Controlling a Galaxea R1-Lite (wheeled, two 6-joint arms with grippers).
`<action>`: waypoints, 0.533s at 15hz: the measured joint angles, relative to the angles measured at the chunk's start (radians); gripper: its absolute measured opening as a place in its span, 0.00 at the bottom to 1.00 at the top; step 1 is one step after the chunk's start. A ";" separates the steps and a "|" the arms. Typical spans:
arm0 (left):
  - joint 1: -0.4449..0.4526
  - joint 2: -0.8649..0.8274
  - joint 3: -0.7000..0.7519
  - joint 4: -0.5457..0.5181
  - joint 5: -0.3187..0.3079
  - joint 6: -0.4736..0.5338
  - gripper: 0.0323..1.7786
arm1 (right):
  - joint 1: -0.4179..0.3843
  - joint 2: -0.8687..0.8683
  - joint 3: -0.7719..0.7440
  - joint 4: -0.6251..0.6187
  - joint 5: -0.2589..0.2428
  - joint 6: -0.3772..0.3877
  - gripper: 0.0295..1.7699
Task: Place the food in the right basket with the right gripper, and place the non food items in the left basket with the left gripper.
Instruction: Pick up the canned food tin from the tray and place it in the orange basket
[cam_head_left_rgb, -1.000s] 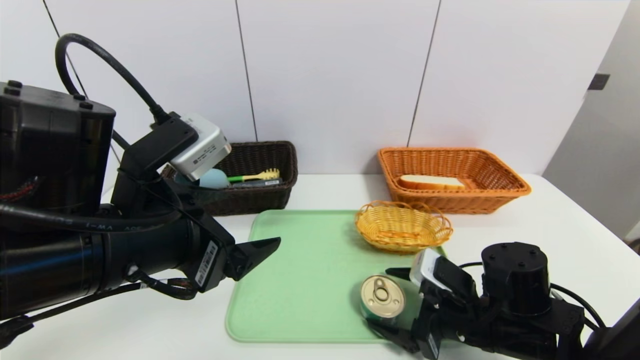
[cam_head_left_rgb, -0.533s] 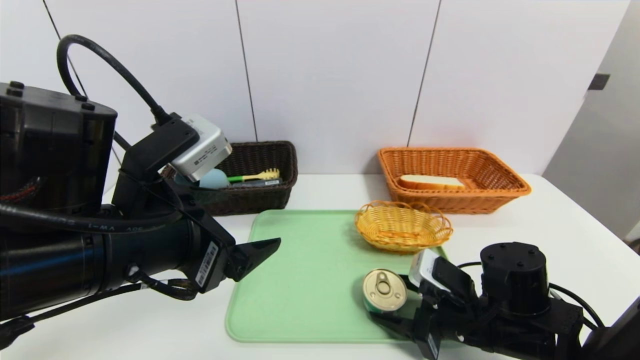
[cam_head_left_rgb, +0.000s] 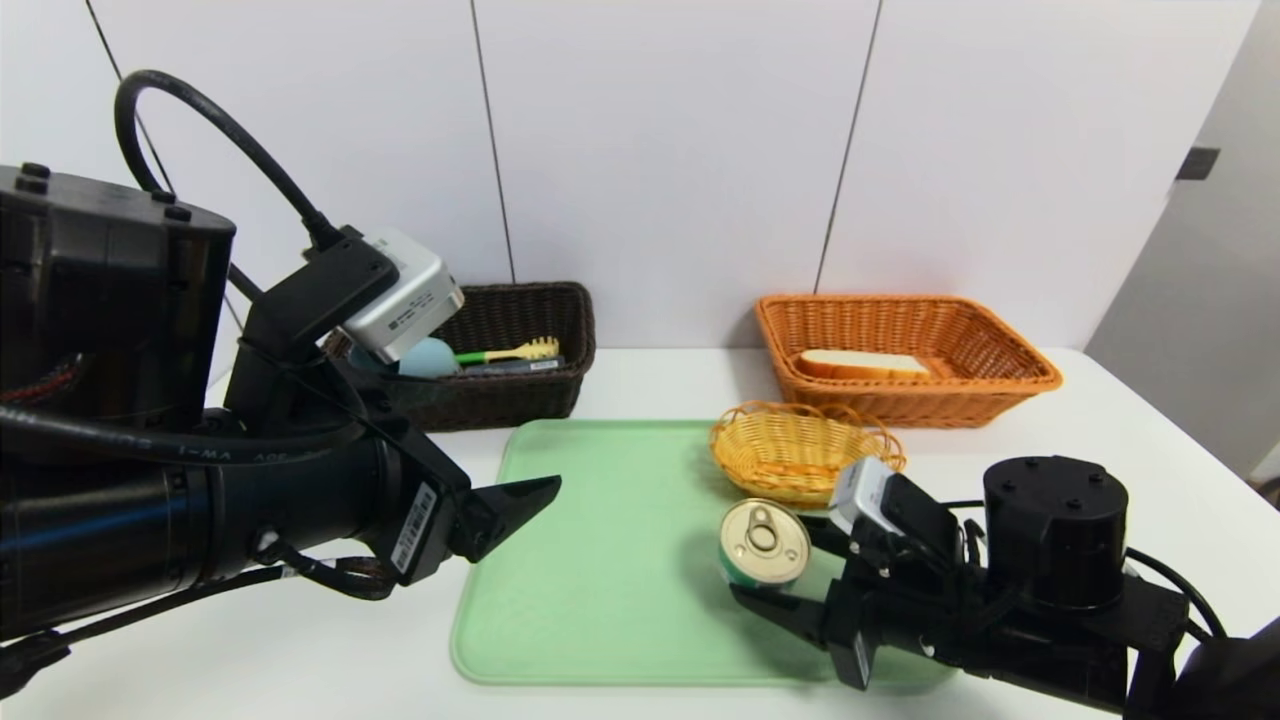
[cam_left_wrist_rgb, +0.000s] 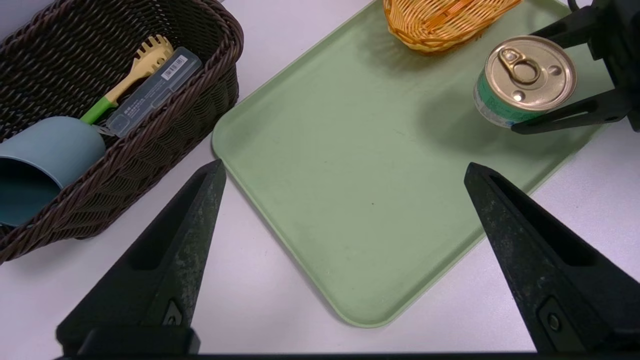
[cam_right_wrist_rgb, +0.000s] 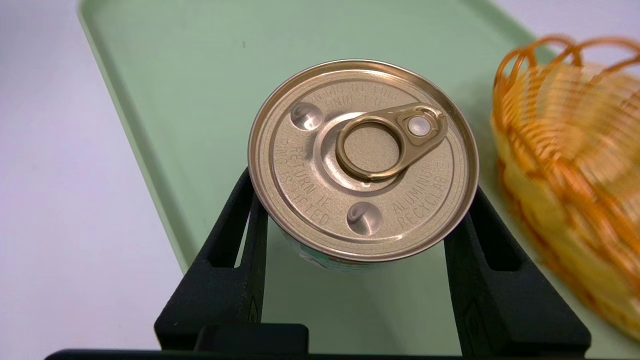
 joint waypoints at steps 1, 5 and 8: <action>0.000 0.000 0.000 0.000 0.001 0.000 0.95 | 0.002 -0.016 -0.015 0.006 0.000 0.010 0.54; 0.000 0.000 0.000 0.000 0.000 0.000 0.95 | -0.002 -0.071 -0.077 0.044 -0.009 0.040 0.54; 0.000 0.001 0.000 0.000 -0.001 0.002 0.95 | -0.011 -0.083 -0.155 0.062 -0.055 0.076 0.54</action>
